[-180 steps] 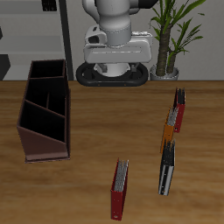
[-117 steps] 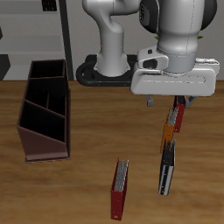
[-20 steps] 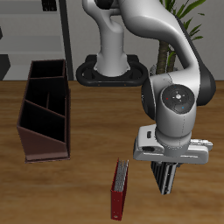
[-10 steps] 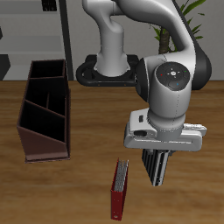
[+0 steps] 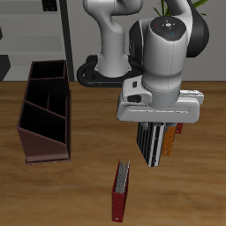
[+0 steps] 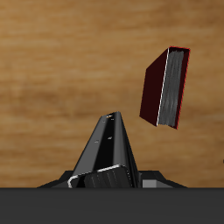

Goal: Place the striped book into the right desk caddy's back compartment

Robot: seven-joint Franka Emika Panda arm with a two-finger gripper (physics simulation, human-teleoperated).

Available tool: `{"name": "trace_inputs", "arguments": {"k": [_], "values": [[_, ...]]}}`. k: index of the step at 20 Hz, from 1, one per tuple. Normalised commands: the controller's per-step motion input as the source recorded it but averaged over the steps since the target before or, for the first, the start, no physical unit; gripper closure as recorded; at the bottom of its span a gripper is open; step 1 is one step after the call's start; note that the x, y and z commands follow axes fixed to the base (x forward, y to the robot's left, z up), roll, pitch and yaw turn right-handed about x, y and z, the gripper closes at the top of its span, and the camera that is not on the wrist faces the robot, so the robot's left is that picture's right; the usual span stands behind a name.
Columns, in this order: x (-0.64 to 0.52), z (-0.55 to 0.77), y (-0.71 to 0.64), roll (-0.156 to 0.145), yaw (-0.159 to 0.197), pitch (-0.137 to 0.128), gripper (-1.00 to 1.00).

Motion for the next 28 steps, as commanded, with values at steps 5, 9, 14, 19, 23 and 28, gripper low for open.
{"name": "trace_inputs", "arguments": {"k": [5, 9, 14, 19, 23, 28], "values": [[-0.25, 0.42, -0.09, 0.000, 0.005, -0.061, 1.00], [-0.36, 0.42, -0.13, 0.010, 0.011, -0.060, 1.00], [-0.38, 0.40, -0.18, 0.000, 0.028, -0.057, 1.00], [-0.42, 0.42, -0.16, -0.010, 0.035, -0.061, 1.00], [-0.36, 0.32, -0.13, -0.016, 0.038, -0.058, 1.00], [-0.34, 0.32, -0.39, -0.057, 0.025, -0.030, 1.00]]}}
